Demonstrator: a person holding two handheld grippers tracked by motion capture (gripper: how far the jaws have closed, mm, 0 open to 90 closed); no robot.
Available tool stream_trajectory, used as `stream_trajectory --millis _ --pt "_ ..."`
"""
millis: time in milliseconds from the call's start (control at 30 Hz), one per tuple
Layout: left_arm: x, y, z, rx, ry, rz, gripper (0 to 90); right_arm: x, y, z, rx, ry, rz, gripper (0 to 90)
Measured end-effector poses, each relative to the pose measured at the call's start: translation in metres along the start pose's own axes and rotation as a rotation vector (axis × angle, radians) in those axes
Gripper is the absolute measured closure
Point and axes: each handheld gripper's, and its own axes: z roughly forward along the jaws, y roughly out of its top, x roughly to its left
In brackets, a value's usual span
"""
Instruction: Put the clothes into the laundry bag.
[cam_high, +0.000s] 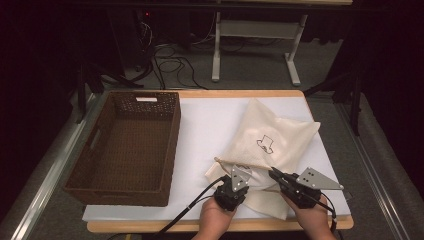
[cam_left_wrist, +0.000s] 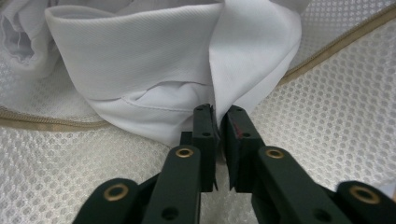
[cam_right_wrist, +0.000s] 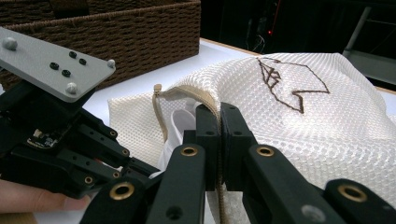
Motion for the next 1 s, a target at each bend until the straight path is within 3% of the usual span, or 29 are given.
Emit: stream_trajectory --millis 167,267,567,700,767,833,900,1000 --pt "0.005 0.009 0.007 -0.061 0.036 -0.019 84.9 0.001 0.000 0.001 0.001 -0.002 -0.001 89.0" --pt "0.006 0.015 0.014 -0.060 0.047 -0.025 84.9 0.000 0.000 0.000 -0.002 -0.001 -0.004 89.0" --pt "-0.006 0.036 0.044 -0.006 0.075 0.013 82.9 -0.004 0.000 -0.002 -0.012 -0.008 0.028 89.0" --pt "-0.003 0.037 0.045 0.020 0.030 0.003 78.0 -0.005 -0.001 -0.003 -0.014 -0.009 0.036 89.0" --pt "-0.003 0.035 0.044 0.017 0.001 0.009 72.8 -0.004 0.000 -0.003 -0.014 -0.012 0.036 89.0" --pt "-0.001 0.034 0.041 0.014 -0.029 -0.007 61.2 -0.004 0.000 -0.003 -0.015 -0.009 0.035 89.0" --pt "-0.002 0.030 0.034 -0.011 -0.025 -0.014 44.5 -0.005 0.000 -0.004 -0.015 -0.010 0.035 89.0" --pt "-0.005 0.022 0.021 -0.048 -0.017 0.003 37.1 -0.005 0.000 -0.003 -0.016 -0.011 0.034 89.0"
